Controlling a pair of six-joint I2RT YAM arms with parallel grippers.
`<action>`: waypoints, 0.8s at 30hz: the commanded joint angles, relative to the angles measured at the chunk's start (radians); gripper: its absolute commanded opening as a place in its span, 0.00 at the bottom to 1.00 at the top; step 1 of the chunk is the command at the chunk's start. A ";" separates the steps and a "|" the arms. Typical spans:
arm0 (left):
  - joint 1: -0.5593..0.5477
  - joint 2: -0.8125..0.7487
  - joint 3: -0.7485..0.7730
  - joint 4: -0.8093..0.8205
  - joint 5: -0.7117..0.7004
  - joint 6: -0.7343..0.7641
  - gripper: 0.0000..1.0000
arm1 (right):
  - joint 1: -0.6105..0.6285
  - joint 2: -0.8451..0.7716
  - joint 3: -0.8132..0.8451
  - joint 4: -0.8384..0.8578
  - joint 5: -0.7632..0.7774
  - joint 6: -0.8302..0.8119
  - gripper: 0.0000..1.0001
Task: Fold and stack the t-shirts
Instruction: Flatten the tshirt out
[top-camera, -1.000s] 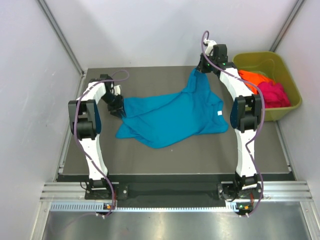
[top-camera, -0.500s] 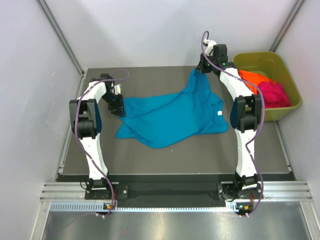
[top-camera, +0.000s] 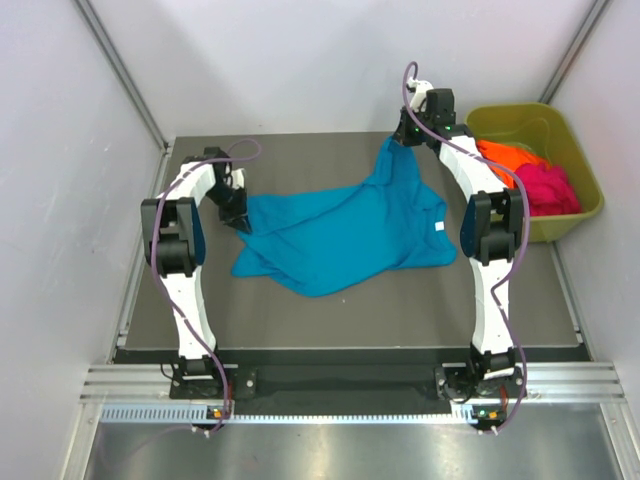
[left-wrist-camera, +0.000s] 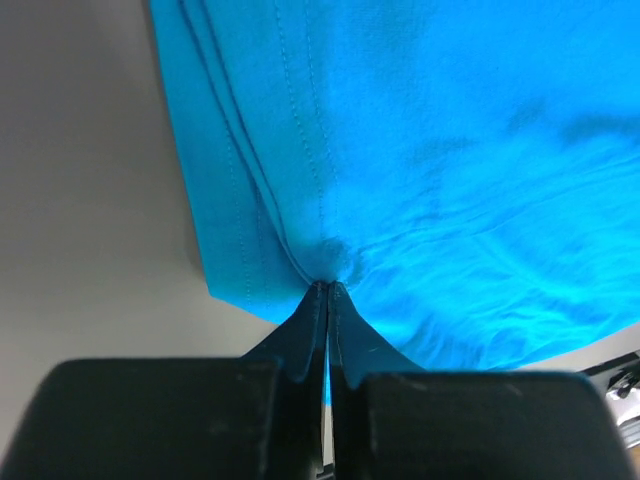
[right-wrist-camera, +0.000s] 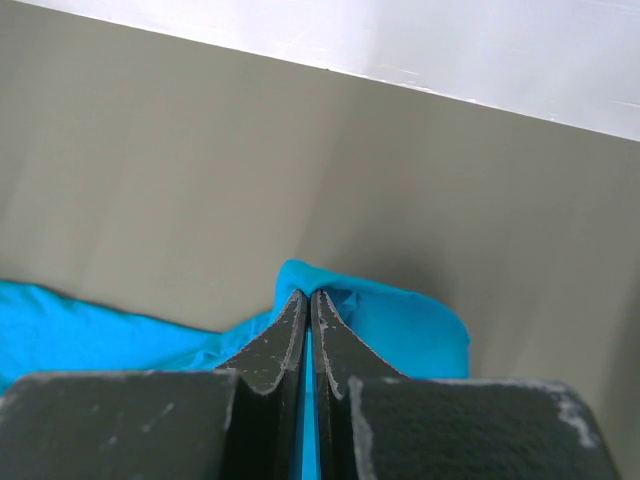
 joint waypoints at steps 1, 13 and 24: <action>-0.004 0.007 0.045 0.003 0.007 0.005 0.00 | 0.006 -0.075 0.006 0.034 -0.002 -0.010 0.00; 0.030 -0.103 0.273 -0.006 -0.007 0.097 0.00 | -0.011 -0.236 -0.027 0.014 0.091 -0.070 0.00; 0.033 -0.370 0.270 0.141 0.019 0.204 0.00 | -0.011 -0.601 -0.145 -0.018 0.215 -0.224 0.00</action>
